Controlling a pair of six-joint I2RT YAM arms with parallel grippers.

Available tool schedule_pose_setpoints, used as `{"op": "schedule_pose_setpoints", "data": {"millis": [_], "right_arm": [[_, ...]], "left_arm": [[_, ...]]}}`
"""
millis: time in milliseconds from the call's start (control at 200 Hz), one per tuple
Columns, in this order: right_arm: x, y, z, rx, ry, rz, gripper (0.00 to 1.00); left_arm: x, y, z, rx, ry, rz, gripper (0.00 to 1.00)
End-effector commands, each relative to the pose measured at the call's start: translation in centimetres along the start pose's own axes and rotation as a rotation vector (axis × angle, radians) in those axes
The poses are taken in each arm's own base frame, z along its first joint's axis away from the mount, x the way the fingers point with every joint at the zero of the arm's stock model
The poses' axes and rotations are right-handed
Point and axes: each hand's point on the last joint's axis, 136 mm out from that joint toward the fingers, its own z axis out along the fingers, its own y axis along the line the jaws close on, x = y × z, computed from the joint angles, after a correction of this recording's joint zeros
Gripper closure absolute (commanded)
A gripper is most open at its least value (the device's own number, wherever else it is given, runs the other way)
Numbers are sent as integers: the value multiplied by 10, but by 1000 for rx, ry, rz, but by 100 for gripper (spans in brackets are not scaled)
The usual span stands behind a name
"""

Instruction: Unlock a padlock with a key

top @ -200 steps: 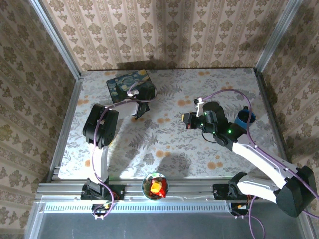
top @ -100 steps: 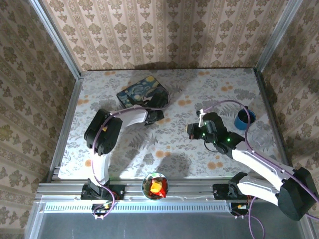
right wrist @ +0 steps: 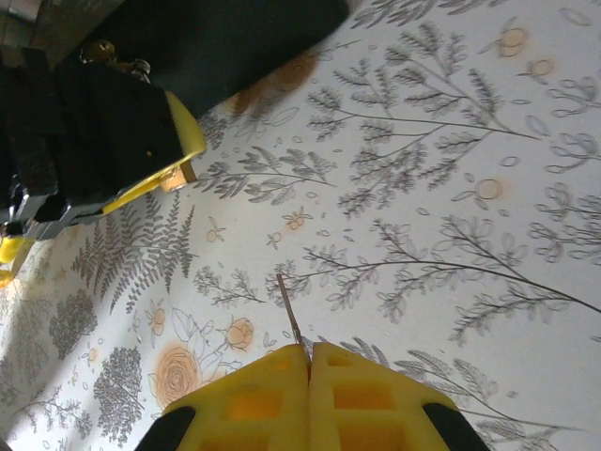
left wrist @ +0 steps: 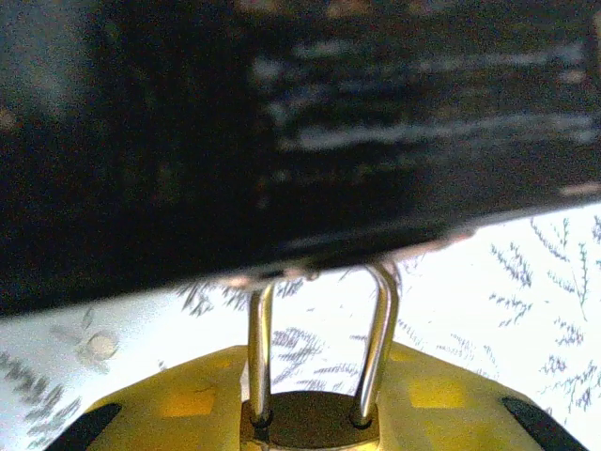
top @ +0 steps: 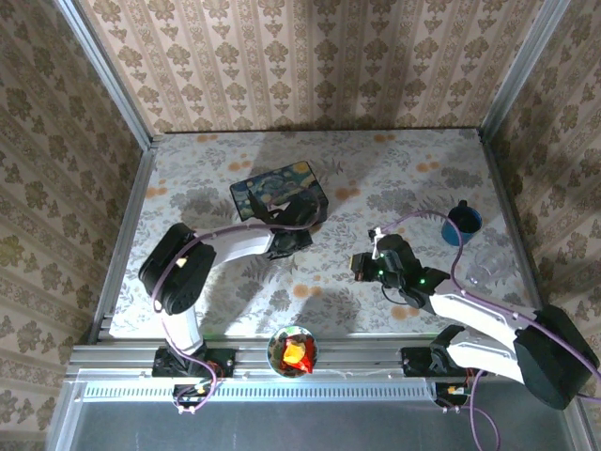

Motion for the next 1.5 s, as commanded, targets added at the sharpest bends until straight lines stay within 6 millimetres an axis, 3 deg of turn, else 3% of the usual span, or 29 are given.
{"op": "schedule_pose_setpoints", "data": {"millis": [0, 370, 615, 910, 1495], "right_arm": [[-6, 6, 9, -15, -52, 8, 100], [1, 9, 37, -44, -94, 55, 100], [1, 4, 50, -25, -109, 82, 100], [-1, 3, 66, -35, -144, 116, 100], [-6, 26, 100, -126, -150, 148, 100]], "left_arm": [[-10, -13, -23, 79, -51, -53, 100], [-15, -54, -8, 225, -24, -143, 100], [-7, -72, 9, 255, 52, -164, 100], [-4, -71, 13, 249, 64, -183, 99], [5, -62, 19, 227, 92, -185, 99]]}}
